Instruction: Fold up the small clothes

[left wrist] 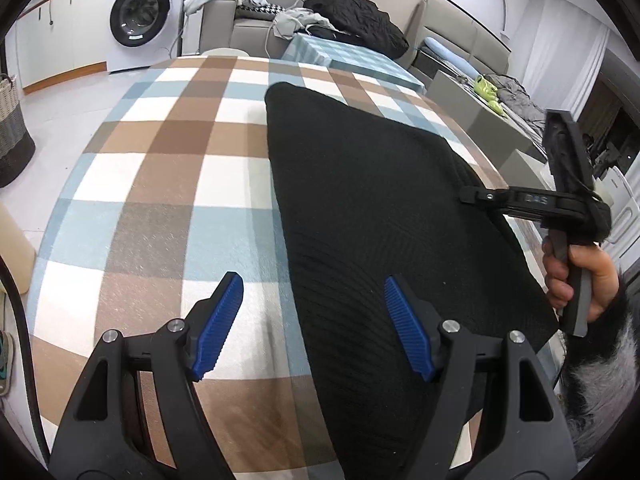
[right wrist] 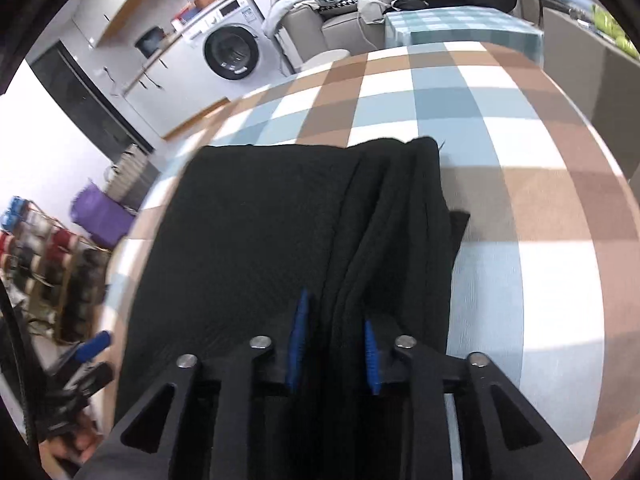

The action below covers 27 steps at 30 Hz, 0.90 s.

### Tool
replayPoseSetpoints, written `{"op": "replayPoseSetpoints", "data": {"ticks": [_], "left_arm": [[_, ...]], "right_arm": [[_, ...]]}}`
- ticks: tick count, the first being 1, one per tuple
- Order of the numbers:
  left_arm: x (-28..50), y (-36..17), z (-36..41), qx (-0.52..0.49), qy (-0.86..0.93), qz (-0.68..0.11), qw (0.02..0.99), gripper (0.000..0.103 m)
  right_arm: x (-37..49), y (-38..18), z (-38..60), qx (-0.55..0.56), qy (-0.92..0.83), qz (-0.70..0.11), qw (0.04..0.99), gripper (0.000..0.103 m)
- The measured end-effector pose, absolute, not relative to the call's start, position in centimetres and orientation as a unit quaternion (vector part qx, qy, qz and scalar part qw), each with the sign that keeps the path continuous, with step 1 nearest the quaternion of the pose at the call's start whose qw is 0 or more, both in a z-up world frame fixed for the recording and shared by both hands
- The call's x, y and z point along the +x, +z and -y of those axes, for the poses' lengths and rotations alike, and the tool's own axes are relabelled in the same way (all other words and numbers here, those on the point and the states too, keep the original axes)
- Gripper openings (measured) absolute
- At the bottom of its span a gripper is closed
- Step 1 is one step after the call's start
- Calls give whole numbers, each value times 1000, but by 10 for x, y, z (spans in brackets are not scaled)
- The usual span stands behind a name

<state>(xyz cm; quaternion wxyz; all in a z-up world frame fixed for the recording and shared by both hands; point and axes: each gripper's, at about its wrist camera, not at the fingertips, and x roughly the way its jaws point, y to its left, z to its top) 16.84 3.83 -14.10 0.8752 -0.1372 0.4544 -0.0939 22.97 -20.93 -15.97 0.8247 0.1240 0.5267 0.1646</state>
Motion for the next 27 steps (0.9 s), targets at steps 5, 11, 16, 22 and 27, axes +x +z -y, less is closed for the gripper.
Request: {"op": "replayPoseSetpoints", "data": {"ticks": [5, 11, 16, 22, 27], "left_arm": [[173, -146, -33, -135, -99, -460, 872, 71], [172, -139, -31, -131, -106, -453, 876, 71], [178, -148, -30, -130, -101, -464, 871, 71], [177, -149, -32, -132, -102, -464, 870, 71], [179, -151, -30, -130, -105, -468, 868, 71]], "right_arm": [[219, -165, 203, 105, 173, -510, 836, 20], [199, -130, 201, 88, 177, -453, 869, 9], [210, -164, 214, 98, 141, -501, 848, 10], [197, -137, 217, 108, 159, -454, 870, 9], [206, -159, 219, 96, 137, -487, 857, 10]]}}
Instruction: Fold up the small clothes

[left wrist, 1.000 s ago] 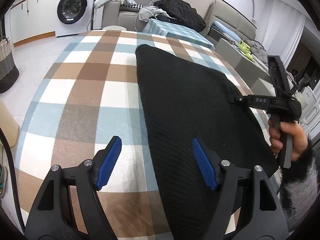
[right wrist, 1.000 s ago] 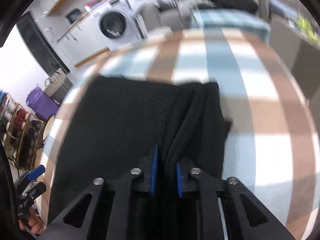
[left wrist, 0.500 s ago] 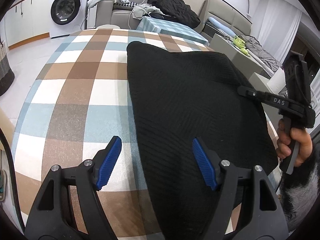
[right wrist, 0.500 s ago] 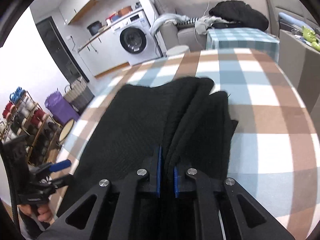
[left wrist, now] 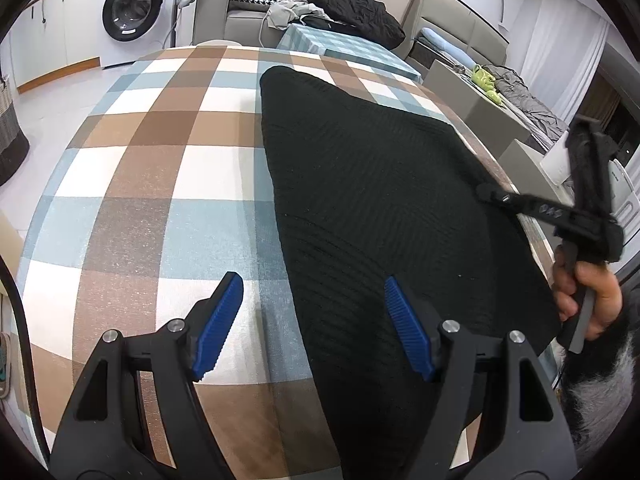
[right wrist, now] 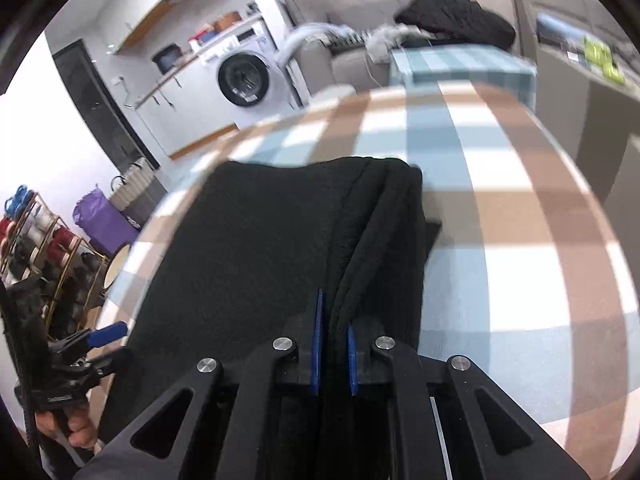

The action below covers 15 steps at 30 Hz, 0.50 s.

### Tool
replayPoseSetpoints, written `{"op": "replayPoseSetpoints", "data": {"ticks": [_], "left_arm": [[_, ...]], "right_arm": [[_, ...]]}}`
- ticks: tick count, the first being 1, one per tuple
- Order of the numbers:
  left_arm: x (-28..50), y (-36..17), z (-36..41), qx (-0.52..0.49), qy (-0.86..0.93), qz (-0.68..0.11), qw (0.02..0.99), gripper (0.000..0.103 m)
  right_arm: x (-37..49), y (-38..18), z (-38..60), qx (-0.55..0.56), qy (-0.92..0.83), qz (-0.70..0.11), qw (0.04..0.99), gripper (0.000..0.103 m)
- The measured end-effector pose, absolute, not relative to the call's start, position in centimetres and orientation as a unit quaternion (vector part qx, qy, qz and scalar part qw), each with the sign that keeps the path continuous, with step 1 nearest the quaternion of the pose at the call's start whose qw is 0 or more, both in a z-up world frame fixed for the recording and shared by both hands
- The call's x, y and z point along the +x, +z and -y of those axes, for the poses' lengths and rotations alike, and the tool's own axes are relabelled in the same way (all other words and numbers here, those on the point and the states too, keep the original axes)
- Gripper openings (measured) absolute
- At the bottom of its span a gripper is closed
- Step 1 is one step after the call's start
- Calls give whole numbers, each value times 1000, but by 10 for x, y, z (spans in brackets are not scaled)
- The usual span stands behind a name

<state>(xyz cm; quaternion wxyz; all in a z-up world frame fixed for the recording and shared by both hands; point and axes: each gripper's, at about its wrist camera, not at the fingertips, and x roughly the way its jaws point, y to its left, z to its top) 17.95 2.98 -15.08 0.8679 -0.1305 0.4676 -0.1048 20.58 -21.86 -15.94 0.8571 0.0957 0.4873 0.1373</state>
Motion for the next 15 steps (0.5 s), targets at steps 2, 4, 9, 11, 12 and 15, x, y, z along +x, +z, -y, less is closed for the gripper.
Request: {"op": "replayPoseSetpoints", "data": {"ticks": [2, 4, 9, 11, 12, 15], "left_arm": [[177, -149, -28, -126, -108, -468, 868, 71], [174, -147, -27, -123, -112, -468, 868, 71], [156, -145, -20, -96, -137, -475, 864, 71], [142, -146, -17, -86, -150, -479, 861, 71], [133, -148, -15, -81, -159, -483, 857, 71], [116, -153, -15, -72, -164, -490, 853, 71]], "right_arm": [[204, -164, 219, 103, 137, -503, 847, 14], [195, -159, 222, 115, 146, -502, 845, 25], [146, -153, 228, 130, 202, -513, 824, 44], [120, -152, 231, 141, 209, -513, 820, 43], [110, -153, 231, 144, 212, -516, 818, 43], [87, -156, 230, 138, 207, -514, 821, 43]]}}
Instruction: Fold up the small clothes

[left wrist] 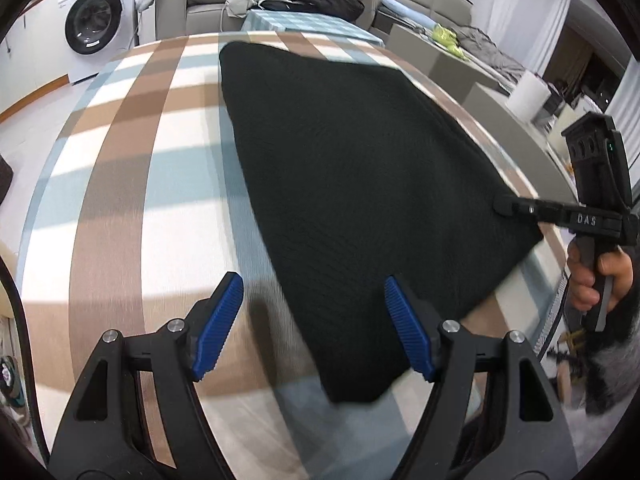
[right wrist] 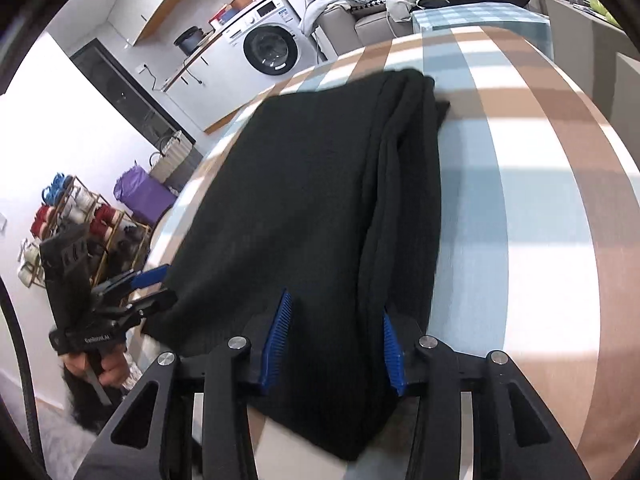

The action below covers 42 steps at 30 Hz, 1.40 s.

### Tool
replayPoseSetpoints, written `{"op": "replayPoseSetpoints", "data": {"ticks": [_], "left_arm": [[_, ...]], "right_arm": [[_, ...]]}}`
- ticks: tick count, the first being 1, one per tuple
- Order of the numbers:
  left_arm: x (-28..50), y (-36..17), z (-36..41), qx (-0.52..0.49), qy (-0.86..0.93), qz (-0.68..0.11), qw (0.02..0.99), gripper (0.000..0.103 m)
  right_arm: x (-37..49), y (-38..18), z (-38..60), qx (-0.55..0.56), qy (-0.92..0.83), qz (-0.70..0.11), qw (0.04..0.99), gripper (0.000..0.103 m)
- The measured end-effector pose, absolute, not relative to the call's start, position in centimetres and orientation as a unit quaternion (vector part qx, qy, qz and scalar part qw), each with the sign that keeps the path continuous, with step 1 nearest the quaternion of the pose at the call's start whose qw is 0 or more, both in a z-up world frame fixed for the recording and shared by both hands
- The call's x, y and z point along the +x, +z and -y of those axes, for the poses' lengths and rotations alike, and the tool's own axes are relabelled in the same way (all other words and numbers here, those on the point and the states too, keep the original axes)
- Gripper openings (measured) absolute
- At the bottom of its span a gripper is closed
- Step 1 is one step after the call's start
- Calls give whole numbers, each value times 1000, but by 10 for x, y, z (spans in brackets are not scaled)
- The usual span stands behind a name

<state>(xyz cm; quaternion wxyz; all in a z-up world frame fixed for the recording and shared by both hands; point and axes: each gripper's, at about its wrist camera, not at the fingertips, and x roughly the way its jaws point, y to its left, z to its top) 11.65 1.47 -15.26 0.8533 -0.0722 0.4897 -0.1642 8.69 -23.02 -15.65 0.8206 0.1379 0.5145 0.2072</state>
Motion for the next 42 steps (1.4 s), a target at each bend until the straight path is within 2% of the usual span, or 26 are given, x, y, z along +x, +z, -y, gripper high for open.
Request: {"op": "replayPoseSetpoints", "data": {"ticks": [1, 2, 4, 12, 18, 20, 22, 29, 34, 37, 38, 39, 42], "left_arm": [[112, -155, -16, -72, -164, -493, 852, 71], [109, -156, -17, -72, -164, -495, 851, 71], [105, -159, -20, -72, -156, -499, 849, 71], [100, -158, -29, -67, -139, -499, 853, 71], [101, -154, -31, -69, -137, -497, 854, 71], [104, -149, -30, -66, -134, -488, 860, 71], [111, -142, -28, -72, -134, -477, 866, 71], [143, -134, -8, -82, -146, -460, 872, 71], [162, -141, 9, -69, -155, -462, 870, 71], [169, -146, 15, -61, -154, -468, 868, 71], [170, -147, 15, -63, -154, -470, 867, 71], [171, -145, 14, -65, -156, -469, 867, 71], [172, -141, 14, -64, -160, -464, 869, 71]], "right_arm": [[82, -157, 230, 140, 202, -510, 825, 35], [80, -156, 230, 140, 203, -508, 826, 23], [74, -143, 232, 152, 211, -484, 836, 15], [73, -155, 237, 158, 180, -514, 824, 15], [67, -155, 242, 142, 178, -518, 825, 23], [68, -146, 242, 126, 167, -504, 838, 34], [72, -139, 240, 107, 150, -489, 853, 39], [107, -124, 227, 103, 173, -451, 869, 38], [156, -151, 220, 109, 176, -486, 849, 36], [174, -162, 219, 113, 173, -496, 844, 22], [177, -161, 218, 110, 175, -493, 845, 11], [176, -151, 217, 111, 195, -475, 851, 7], [167, -130, 221, 102, 195, -437, 872, 7]]}}
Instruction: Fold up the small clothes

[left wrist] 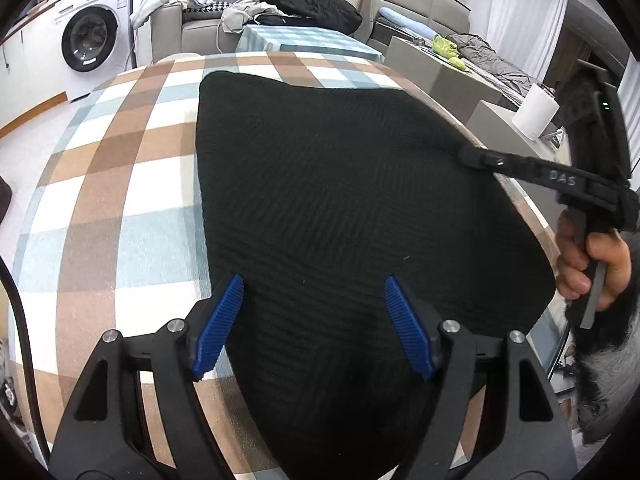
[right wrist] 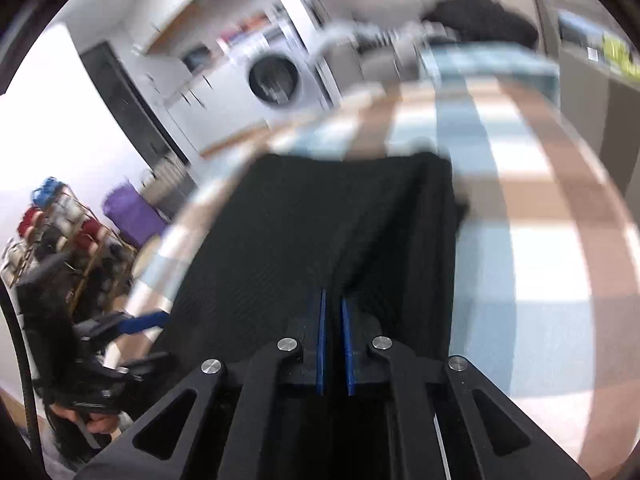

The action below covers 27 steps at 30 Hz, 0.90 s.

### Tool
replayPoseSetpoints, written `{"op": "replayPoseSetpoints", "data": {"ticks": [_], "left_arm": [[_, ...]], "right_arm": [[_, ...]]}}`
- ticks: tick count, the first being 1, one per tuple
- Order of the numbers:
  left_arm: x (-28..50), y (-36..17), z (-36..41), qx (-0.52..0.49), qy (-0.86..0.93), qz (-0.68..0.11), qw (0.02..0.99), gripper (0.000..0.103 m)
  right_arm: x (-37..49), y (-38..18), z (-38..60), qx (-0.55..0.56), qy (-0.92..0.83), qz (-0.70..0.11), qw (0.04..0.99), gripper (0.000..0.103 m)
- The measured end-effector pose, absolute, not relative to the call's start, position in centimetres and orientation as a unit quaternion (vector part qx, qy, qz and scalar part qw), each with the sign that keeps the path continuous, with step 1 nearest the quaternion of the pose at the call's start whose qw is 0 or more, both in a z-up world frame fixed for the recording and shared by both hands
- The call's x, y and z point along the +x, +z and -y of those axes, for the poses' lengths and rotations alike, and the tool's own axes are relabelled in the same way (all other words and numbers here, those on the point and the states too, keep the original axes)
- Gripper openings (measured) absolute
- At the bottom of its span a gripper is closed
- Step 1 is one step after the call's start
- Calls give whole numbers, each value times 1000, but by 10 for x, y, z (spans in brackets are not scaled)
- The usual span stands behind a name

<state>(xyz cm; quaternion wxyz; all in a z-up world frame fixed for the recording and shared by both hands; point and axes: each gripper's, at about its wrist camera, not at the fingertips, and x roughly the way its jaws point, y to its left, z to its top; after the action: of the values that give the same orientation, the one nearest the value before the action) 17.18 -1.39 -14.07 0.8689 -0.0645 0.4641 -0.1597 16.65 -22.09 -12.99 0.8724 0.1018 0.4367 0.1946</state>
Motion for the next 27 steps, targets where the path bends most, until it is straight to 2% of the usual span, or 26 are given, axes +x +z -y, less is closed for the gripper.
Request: {"op": "replayPoseSetpoints", "data": {"ticks": [5, 8, 11, 16, 19, 21, 22, 27], "left_arm": [[177, -146, 18, -55, -161, -469, 867, 71], [174, -146, 17, -49, -156, -472, 867, 71], [167, -146, 13, -50, -155, -473, 866, 71], [146, -148, 7, -43, -160, -480, 862, 71], [139, -154, 3, -49, -162, -489, 855, 71], [135, -157, 0, -53, -157, -491, 855, 71], [134, -158, -2, -54, -157, -492, 855, 71], [126, -160, -12, -58, -146, -492, 857, 71]], "right_arm": [[174, -152, 232, 97, 147, -479, 860, 7], [175, -156, 236, 118, 145, -489, 852, 13], [159, -147, 239, 123, 160, -485, 851, 19], [110, -150, 245, 153, 193, -505, 827, 22], [90, -154, 242, 148, 195, -507, 826, 22], [80, -145, 240, 135, 192, -487, 841, 12], [77, -140, 240, 134, 193, -478, 846, 10], [75, -153, 240, 116, 162, -516, 833, 10]]}}
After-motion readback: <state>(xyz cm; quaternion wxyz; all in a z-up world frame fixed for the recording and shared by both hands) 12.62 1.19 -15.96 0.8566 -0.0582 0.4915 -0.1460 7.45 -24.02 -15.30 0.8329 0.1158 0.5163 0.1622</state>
